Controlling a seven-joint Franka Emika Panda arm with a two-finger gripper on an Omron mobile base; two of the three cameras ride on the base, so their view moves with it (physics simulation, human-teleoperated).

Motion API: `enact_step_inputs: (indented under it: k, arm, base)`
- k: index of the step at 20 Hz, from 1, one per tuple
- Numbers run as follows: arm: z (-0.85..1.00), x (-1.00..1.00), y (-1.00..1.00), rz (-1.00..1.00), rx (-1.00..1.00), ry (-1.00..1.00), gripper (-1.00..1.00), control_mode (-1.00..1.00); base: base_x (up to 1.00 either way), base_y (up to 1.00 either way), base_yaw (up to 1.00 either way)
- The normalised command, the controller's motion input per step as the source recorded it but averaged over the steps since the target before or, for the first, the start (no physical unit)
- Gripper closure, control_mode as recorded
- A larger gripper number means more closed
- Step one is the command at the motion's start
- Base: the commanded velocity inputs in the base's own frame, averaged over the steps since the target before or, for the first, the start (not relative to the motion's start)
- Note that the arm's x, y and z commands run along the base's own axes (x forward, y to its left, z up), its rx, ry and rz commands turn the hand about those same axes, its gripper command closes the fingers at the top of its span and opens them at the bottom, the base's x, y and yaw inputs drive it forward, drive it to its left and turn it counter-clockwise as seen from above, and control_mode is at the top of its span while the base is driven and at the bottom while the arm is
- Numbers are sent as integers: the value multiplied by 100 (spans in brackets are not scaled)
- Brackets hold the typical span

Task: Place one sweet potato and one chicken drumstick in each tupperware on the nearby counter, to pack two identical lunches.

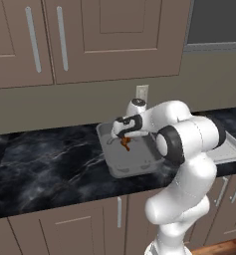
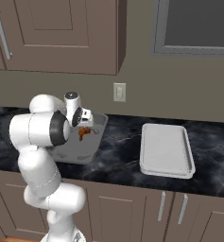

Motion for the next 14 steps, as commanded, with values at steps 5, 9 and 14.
enact_step_inputs:
  k: [5,9,14]
  arm:
    - [71,-100,-18,-7,0,-8,-100,-100]
    - [88,-100,-28,-5,0,-3,-100,-100]
    - [99,-94,-29,-1,0,-1,-100,-100]
  base:
    - [0,0,0]
    - [0,0,0]
    - [0,0,0]
